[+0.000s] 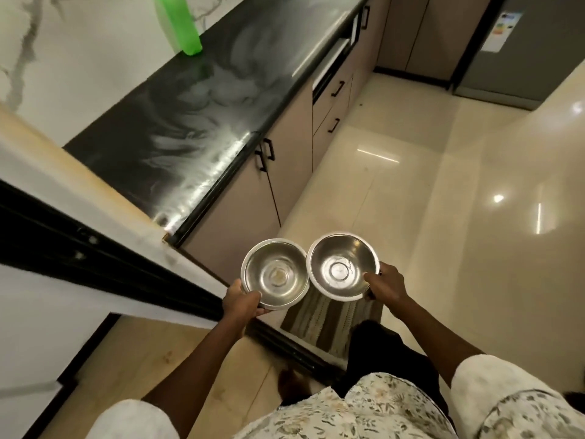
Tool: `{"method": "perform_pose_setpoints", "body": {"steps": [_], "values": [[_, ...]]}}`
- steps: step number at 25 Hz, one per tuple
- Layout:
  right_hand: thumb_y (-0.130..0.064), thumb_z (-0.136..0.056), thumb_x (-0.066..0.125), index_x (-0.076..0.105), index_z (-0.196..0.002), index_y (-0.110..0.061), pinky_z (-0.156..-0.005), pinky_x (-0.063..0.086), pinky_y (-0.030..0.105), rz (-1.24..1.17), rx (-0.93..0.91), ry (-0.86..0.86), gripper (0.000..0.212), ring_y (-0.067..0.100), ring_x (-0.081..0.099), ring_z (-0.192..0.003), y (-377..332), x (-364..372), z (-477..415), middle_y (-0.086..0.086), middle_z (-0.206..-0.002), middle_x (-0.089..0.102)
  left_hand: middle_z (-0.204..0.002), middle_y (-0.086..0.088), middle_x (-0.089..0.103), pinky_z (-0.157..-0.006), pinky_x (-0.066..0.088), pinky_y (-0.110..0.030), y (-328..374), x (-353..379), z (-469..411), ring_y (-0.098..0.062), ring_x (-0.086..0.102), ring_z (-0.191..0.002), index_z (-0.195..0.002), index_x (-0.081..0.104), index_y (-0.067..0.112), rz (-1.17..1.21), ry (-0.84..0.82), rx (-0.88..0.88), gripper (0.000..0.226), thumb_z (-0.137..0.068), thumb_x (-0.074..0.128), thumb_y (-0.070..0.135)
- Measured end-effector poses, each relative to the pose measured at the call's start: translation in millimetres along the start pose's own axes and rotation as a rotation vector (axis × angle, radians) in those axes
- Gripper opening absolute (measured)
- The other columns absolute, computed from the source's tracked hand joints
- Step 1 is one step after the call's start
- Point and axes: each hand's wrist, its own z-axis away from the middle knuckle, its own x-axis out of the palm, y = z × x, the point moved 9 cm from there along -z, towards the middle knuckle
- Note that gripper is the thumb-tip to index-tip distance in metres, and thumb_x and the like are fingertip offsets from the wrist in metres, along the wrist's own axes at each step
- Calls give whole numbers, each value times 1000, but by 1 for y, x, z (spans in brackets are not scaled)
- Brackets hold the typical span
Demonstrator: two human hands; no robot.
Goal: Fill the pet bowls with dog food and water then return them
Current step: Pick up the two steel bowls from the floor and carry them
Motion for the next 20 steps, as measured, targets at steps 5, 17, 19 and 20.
{"method": "perform_pose_setpoints", "body": {"steps": [5,17,19,20], "values": [[-7,-87,60,70,-97,-8,-65,64,39,15,-29,-33,14,31,73,-54,-37,-39,-85,13,-68,73,-115,-21,63,-60,66,-45,54,64,-34,-40,72,-95,-107,58,11,76,21,15,35,-88,54,-17],[-3,-85,60,70,-92,-9,-44,54,25,174,-206,-187,13,23,67,-45,-187,-122,-238,17,-78,72,-105,-21,69,-63,66,-44,162,156,-70,-34,77,-75,-110,58,12,200,198,-20,31,-89,58,-12],[-4,-86,60,69,-93,-9,-44,54,24,193,-237,-218,13,24,68,-46,-218,-115,-256,16,-78,72,-105,-22,70,-67,66,-49,182,152,-80,-35,78,-77,-107,59,13,236,227,-24,30,-88,60,-11],[-5,-86,60,69,-94,-9,-44,53,23,201,-255,-231,12,24,68,-46,-233,-110,-264,16,-78,71,-106,-23,70,-66,66,-47,193,147,-87,-35,77,-77,-107,60,13,257,242,-14,30,-88,60,-10]]}}
